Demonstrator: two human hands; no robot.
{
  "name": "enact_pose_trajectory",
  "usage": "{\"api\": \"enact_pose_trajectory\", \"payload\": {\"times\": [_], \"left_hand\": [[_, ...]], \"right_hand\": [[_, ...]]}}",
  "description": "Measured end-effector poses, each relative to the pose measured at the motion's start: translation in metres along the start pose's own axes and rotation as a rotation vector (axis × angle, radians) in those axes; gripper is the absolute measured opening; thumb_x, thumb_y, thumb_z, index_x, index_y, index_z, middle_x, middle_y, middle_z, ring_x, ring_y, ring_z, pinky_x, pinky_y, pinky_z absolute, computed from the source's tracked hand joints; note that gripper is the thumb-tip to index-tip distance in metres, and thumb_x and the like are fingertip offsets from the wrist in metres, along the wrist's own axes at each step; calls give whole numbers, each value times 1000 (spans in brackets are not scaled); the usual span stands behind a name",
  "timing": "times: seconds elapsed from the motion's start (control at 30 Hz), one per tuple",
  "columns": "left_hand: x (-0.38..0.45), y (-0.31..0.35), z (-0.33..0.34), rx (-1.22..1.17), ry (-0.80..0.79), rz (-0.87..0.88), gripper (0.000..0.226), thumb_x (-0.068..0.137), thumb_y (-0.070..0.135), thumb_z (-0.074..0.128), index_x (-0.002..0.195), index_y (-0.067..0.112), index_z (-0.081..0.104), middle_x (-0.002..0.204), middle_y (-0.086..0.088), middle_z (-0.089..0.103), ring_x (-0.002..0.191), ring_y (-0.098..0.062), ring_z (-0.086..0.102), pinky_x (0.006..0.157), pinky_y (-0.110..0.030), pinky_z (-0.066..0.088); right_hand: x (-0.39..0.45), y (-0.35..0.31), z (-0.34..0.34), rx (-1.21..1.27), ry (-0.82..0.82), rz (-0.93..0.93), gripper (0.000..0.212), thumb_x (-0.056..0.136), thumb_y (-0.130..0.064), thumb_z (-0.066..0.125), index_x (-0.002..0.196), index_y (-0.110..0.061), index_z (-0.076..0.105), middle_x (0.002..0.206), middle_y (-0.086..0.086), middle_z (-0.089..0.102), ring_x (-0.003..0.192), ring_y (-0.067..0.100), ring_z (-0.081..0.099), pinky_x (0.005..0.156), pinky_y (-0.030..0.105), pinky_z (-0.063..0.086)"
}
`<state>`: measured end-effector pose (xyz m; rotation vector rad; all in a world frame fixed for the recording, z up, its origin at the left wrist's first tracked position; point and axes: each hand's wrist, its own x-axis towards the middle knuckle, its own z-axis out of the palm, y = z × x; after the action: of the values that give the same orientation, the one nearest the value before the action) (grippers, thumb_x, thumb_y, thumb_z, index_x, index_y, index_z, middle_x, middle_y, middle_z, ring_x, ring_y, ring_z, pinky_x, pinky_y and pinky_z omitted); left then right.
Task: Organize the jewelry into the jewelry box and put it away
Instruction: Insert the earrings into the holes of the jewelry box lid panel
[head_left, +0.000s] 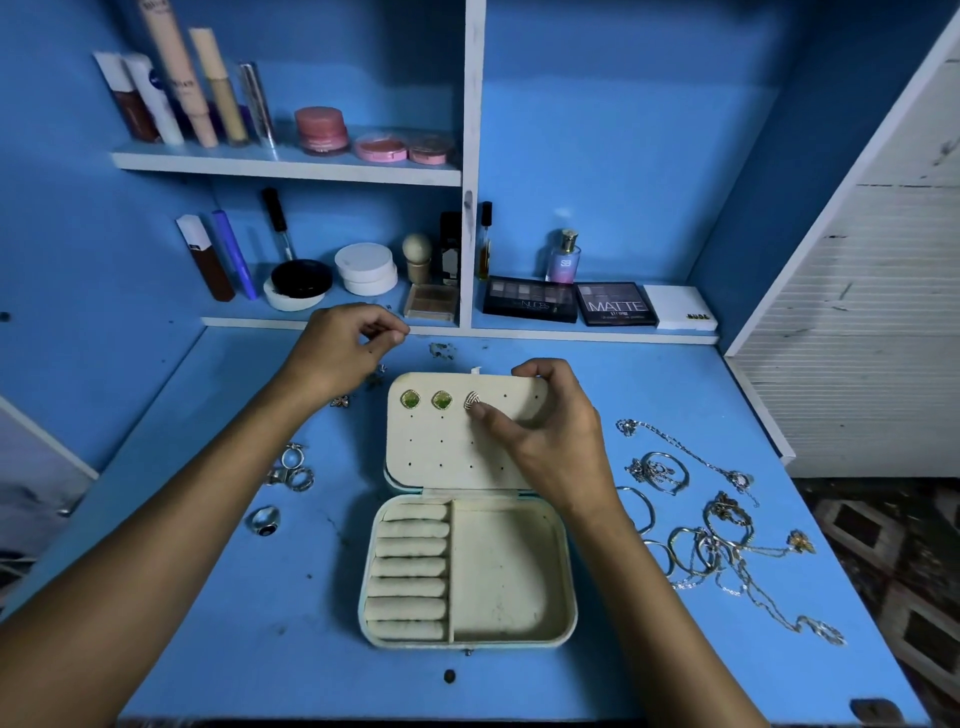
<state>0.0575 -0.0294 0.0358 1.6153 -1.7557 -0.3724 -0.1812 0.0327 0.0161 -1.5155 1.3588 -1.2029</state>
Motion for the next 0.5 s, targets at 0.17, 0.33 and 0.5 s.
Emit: {"api": "enact_pose_trajectory", "payload": {"times": [0.17, 0.33, 0.5], "left_hand": [[-9, 13, -6, -69, 26, 19, 10, 89, 14, 70, 95, 22, 75, 91, 15, 72, 81, 12, 60, 70, -1, 39], [-22, 28, -16, -131, 18, 47, 12, 88, 13, 72, 97, 20, 76, 90, 10, 74, 84, 2, 65, 67, -8, 42], [-43, 45, -22, -182, -4, 49, 9, 86, 11, 74, 94, 16, 74, 73, 18, 68, 61, 10, 57, 57, -8, 41]], "right_hand": [[-18, -11, -4, 4, 53, -86, 47, 73, -34, 88, 105, -30, 54, 77, -24, 64, 53, 2, 53, 64, 27, 49], [-35, -6, -8, -65, 124, -211, 50, 70, -45, 87, 105, -43, 51, 104, -24, 60, 104, 2, 57, 90, 24, 47], [-49, 3, -11, -106, 149, -370, 47, 71, -37, 88, 106, -27, 58, 98, -17, 63, 96, -1, 60, 83, 13, 45]]}}
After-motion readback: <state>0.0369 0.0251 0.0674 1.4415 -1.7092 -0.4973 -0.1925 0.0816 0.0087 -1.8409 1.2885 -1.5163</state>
